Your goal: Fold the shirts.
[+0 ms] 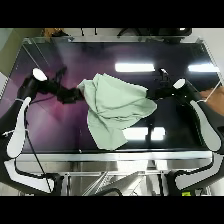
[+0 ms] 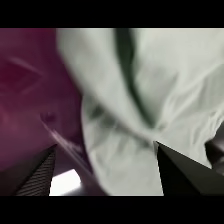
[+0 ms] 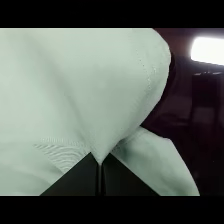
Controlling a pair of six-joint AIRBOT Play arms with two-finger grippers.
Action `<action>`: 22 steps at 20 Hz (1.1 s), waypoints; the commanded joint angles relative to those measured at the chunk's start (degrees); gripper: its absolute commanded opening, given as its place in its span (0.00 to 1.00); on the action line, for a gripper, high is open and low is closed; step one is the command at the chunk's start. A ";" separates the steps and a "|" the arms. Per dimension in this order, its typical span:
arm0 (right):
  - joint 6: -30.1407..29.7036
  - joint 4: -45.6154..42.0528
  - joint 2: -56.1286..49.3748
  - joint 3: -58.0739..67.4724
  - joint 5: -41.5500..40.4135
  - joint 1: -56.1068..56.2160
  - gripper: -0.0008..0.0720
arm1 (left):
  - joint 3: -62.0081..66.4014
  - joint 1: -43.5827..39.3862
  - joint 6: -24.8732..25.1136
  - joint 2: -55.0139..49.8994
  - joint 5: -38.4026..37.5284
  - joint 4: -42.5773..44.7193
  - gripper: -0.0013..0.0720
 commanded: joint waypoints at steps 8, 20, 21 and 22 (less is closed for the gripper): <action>0.57 0.02 0.26 -0.04 7.85 -4.13 0.04 | -37.05 -9.07 5.44 11.96 22.62 -17.59 0.93; -1.09 8.41 9.55 0.98 18.56 -8.87 0.03 | -16.24 -7.67 8.90 14.82 11.15 -18.86 0.03; -2.95 12.57 12.98 1.57 19.32 -10.71 0.03 | -12.94 -5.60 7.80 19.45 9.09 -18.91 0.03; -5.33 17.22 17.22 2.36 19.32 -12.83 0.03 | -9.35 -3.56 6.71 23.96 7.52 -18.93 0.03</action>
